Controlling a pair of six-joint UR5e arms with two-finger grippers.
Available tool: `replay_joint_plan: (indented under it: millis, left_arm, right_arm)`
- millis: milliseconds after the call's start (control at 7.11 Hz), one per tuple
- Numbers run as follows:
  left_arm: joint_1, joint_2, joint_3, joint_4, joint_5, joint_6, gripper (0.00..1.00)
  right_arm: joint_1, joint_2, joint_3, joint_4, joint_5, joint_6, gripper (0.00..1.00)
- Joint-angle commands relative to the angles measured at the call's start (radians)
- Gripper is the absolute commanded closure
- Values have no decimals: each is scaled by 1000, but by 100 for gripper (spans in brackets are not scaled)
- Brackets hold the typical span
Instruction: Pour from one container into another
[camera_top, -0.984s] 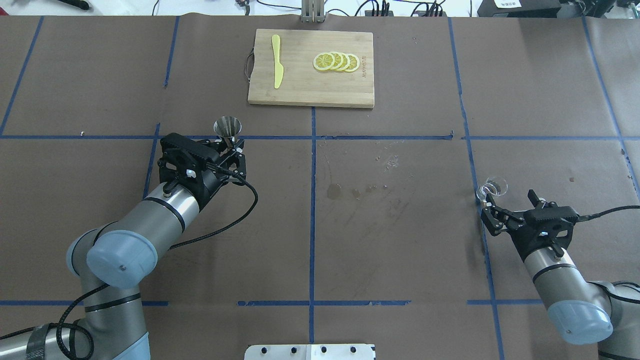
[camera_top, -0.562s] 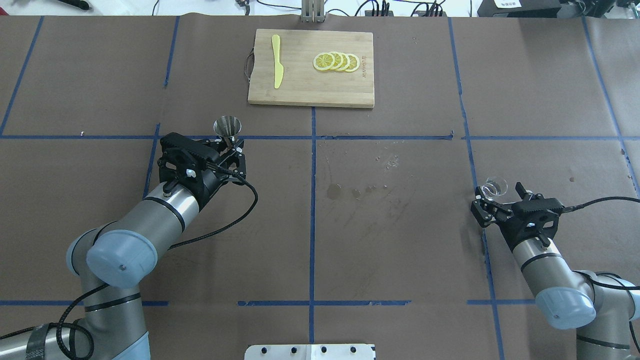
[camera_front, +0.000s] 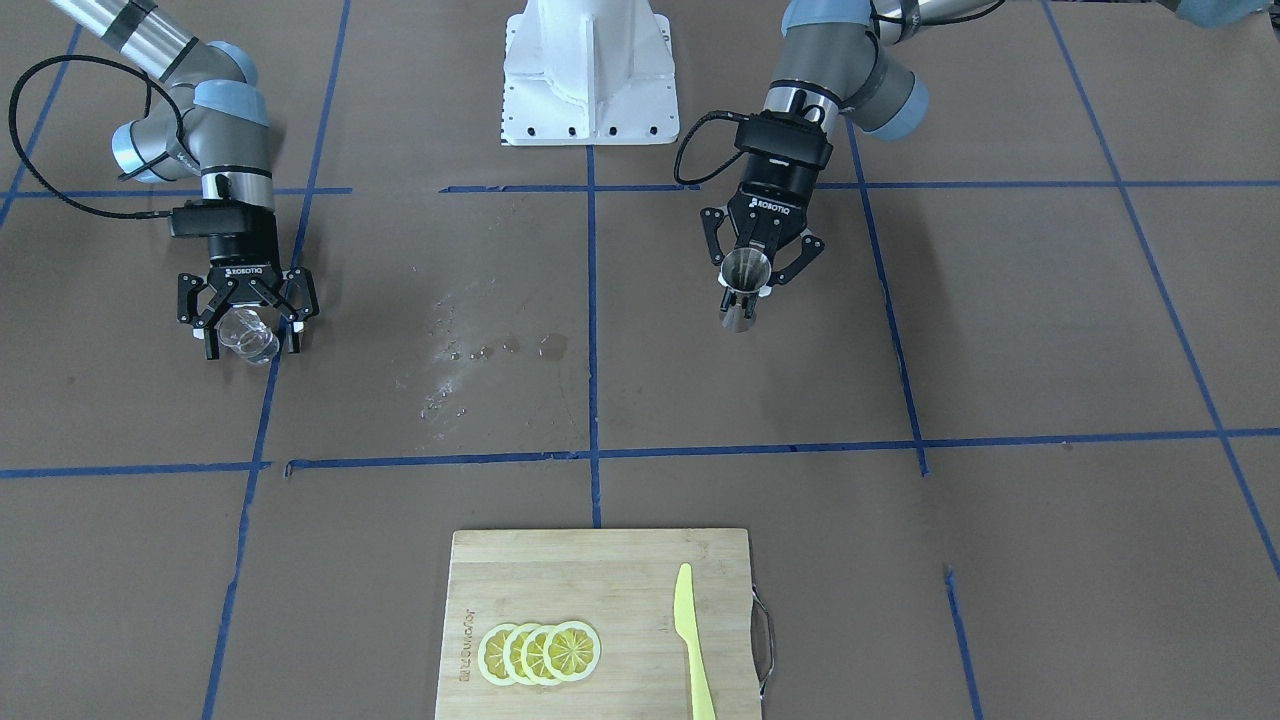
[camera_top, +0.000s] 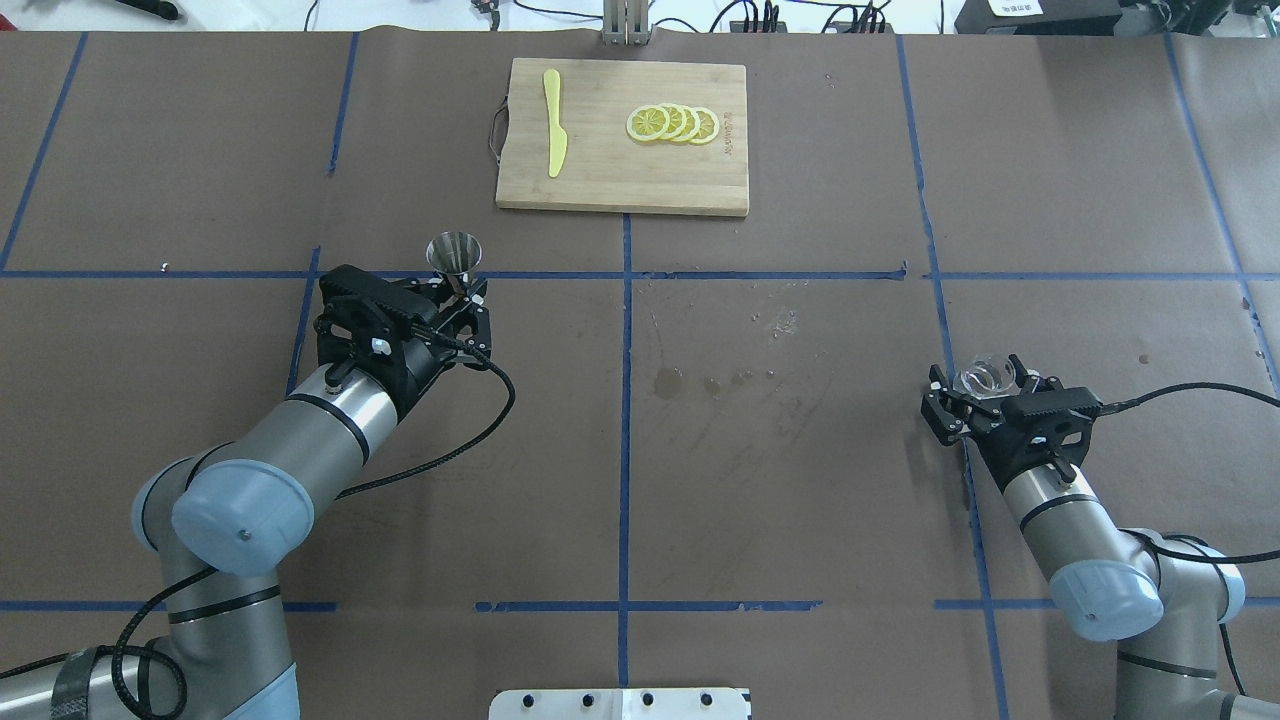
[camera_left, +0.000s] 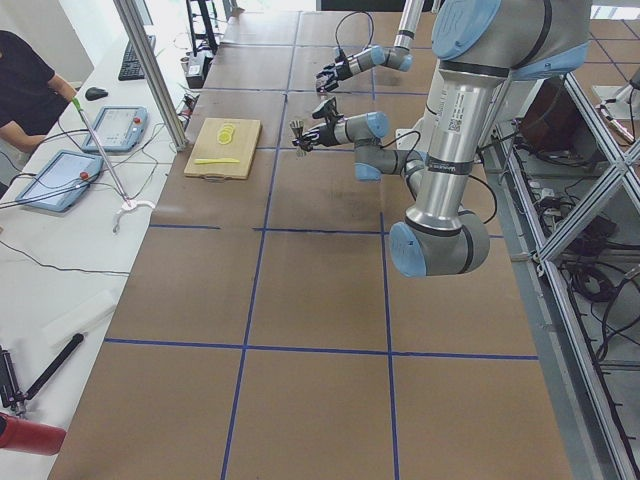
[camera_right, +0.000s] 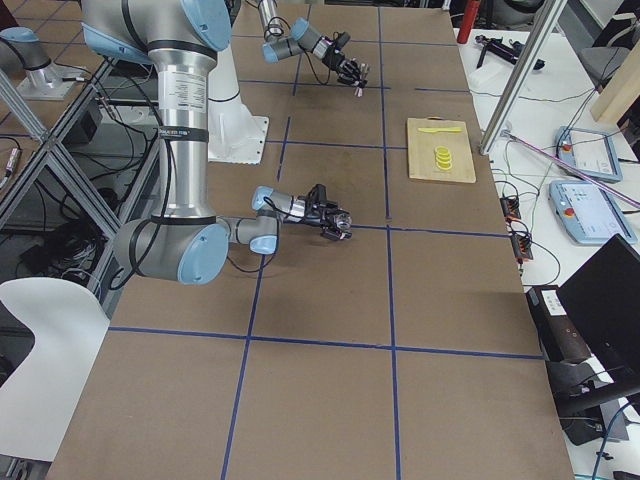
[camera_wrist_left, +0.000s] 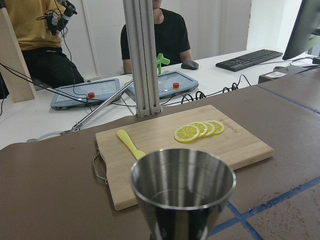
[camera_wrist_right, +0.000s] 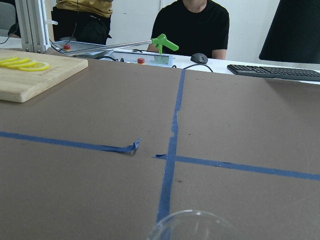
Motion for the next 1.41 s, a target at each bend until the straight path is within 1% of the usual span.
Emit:
replay_joint_plan:
  millis: [0, 281, 422, 562, 703, 984, 1125, 1265]
  left_arm:
    - [1, -1, -2, 0, 0, 0, 100]
    - [0, -1, -4, 0, 0, 0, 100]
    - [0, -1, -2, 0, 0, 0, 100]
    - [0, -1, -4, 0, 0, 0, 100]
    - [1, -1, -4, 0, 0, 0, 100]
    - [1, -1, -2, 0, 0, 0, 100]
    - [1, -5, -4, 0, 0, 0, 100]
    - [1, -8, -4, 0, 0, -2, 100]
  right_arm:
    - [7, 4, -2, 29, 37, -9, 0]
    - [7, 2, -2, 39, 42, -17, 1]
    - [8, 2, -2, 39, 42, -18, 3]
    - [10, 2, -2, 39, 42, -18, 9]
    - [10, 2, -1, 39, 42, -18, 19]
    - [13, 2, -1, 39, 42, -18, 33]
    - [29, 5, 10, 39, 54, -18, 44]
    - [45, -1, 17, 40, 85, -18, 65]
